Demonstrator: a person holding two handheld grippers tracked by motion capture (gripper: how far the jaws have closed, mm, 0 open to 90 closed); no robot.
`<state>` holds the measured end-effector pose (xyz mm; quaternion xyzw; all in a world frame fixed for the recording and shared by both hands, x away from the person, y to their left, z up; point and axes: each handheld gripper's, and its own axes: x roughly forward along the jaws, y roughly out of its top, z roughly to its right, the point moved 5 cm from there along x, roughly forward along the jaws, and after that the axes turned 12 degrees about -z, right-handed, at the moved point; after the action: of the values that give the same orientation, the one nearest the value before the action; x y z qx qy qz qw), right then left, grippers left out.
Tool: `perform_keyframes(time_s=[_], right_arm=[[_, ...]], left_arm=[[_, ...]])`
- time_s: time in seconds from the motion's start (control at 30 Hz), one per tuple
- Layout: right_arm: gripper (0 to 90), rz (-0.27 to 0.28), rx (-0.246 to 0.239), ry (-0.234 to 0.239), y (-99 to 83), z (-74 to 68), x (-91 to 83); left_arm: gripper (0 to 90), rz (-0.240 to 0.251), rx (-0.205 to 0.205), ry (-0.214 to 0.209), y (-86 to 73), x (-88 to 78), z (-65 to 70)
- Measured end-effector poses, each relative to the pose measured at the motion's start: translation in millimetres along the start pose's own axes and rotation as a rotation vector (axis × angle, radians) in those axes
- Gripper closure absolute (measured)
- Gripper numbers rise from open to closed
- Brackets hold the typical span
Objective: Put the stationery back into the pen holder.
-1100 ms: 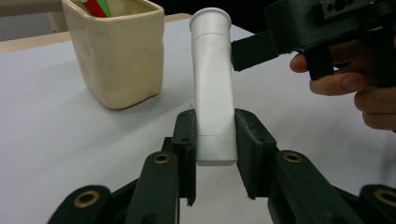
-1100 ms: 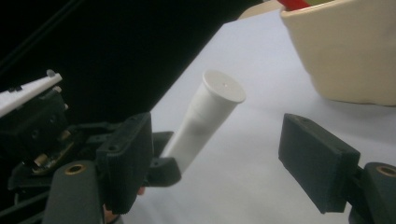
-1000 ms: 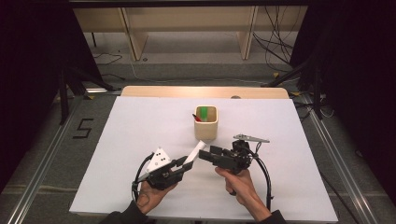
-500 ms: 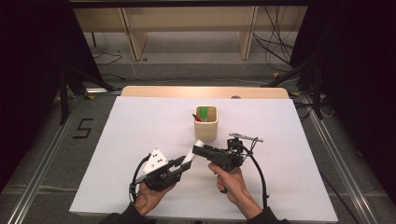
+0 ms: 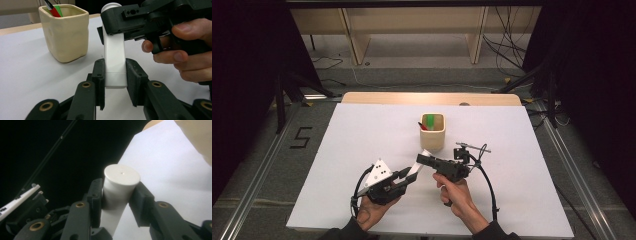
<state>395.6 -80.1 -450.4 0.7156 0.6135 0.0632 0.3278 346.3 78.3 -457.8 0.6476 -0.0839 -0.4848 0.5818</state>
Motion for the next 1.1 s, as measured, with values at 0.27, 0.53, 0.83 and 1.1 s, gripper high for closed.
perform_keyframes(time_s=[0.27, 0.53, 0.83, 1.1], right_arm=[[67.6, 0.022, -0.035, -0.057, 2.9, 0.3, -5.7], [67.6, 0.057, -0.159, -0.203, 13.5, 2.9, -26.4], [67.6, 0.08, -0.275, -0.36, 31.3, 3.9, -47.0], [67.6, 0.102, -0.297, -0.43, 57.9, 5.6, -61.1]], left_arm=[[38.4, -0.043, -0.002, -0.066, 0.2, 0.9, 2.7], [28.9, -0.064, -0.011, -0.096, -2.7, -6.2, -9.5], [24.7, -0.096, -0.017, -0.07, -13.3, -18.2, -33.5], [21.1, -0.087, -0.046, -0.016, -23.7, -37.5, -57.4]])
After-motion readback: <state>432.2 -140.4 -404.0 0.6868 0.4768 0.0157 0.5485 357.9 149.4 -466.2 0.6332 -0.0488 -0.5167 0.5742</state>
